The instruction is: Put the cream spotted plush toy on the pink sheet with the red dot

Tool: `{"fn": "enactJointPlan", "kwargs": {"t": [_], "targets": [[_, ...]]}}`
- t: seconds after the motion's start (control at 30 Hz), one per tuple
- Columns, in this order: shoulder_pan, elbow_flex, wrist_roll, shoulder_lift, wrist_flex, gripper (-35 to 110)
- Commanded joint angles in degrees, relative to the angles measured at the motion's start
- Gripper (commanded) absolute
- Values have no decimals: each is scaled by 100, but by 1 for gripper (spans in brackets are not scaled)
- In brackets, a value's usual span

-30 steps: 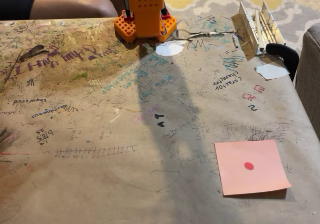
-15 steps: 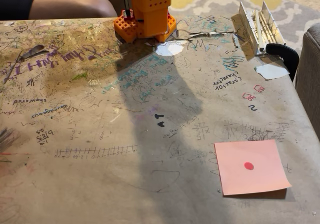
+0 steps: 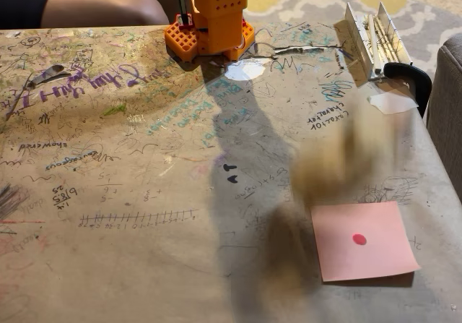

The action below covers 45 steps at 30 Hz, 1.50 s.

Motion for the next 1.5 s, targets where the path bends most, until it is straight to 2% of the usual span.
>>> {"fn": "enactJointPlan", "kwargs": {"t": [0.0, 0.17, 0.3, 0.43, 0.57, 0.8, 1.47], "targets": [[79, 2197, -167, 633, 0, 36], [132, 3234, -571, 2426, 554, 32], [536, 4482, -1028, 4245, 853, 14], [1081, 5528, -1415, 4641, 554, 0], [1547, 6240, -1380, 5045, 343, 0], [1661, 7383, -1283, 5212, -62, 0], [1837, 7796, -1011, 5221, -290, 0]]}}
